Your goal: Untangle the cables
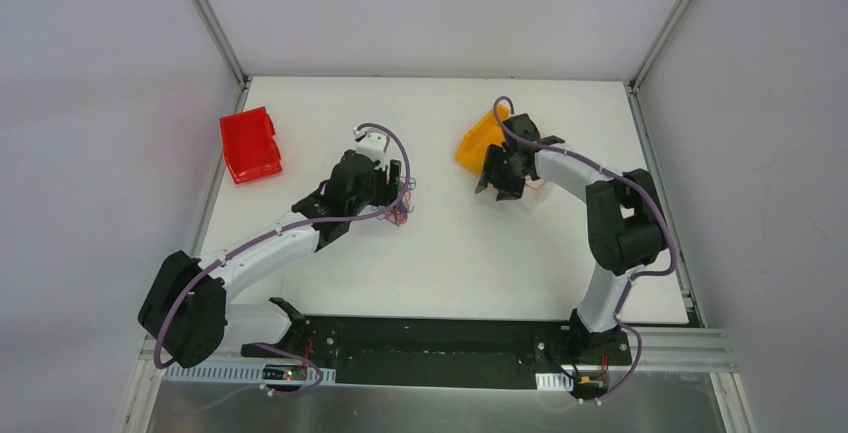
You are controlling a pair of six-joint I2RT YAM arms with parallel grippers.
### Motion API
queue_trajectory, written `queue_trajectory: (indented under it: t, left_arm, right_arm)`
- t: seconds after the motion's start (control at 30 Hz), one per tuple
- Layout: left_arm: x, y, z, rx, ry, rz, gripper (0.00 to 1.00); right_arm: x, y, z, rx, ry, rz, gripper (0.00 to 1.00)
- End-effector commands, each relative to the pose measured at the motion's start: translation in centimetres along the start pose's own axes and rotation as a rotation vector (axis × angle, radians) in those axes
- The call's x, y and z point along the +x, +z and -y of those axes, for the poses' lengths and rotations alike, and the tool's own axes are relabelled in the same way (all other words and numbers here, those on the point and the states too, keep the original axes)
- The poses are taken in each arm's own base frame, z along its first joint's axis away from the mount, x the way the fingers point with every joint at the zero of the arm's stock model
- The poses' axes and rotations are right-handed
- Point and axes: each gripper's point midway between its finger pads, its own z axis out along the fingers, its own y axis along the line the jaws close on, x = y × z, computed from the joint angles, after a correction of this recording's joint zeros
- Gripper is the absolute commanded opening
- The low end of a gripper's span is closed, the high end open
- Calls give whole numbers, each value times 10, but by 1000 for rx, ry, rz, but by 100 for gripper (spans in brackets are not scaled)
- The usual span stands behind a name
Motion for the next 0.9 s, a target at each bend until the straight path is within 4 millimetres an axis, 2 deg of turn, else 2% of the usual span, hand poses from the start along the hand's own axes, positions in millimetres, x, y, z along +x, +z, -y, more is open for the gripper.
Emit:
queue_trajectory:
  t: [0.0,0.17,0.37,0.43,0.5,0.6,0.67,0.77,0.87]
  left_arm:
    - [-14,-5,4,15,-2,44,68]
    - [-13,-6,5,19,-5,33,69]
    - [-7,-11,9,48,-13,10,77]
    - [0,-13,11,63,-11,-18,85]
    - [7,-17,13,83,-15,-41,98]
    - [23,-24,11,92,-11,-78,99]
    - [33,-26,7,87,-3,-89,99]
    - [44,-24,8,106,11,-95,99]
    - [59,-12,8,98,14,-106,98]
  right_arm:
    - [-39,-9,5,13,49,82,60]
    - [-44,-14,10,21,59,94,62]
    - [-32,-41,-20,-119,-18,138,62]
    - [-24,-47,-31,-160,-65,162,62]
    - [-15,-53,-38,-200,-100,196,68]
    - [-4,-59,-45,-272,-126,270,94]
    - [-2,-63,-47,-321,-135,337,99]
    - [-1,-68,-53,-394,-136,418,99]
    - [0,-74,-59,-434,-149,476,99]
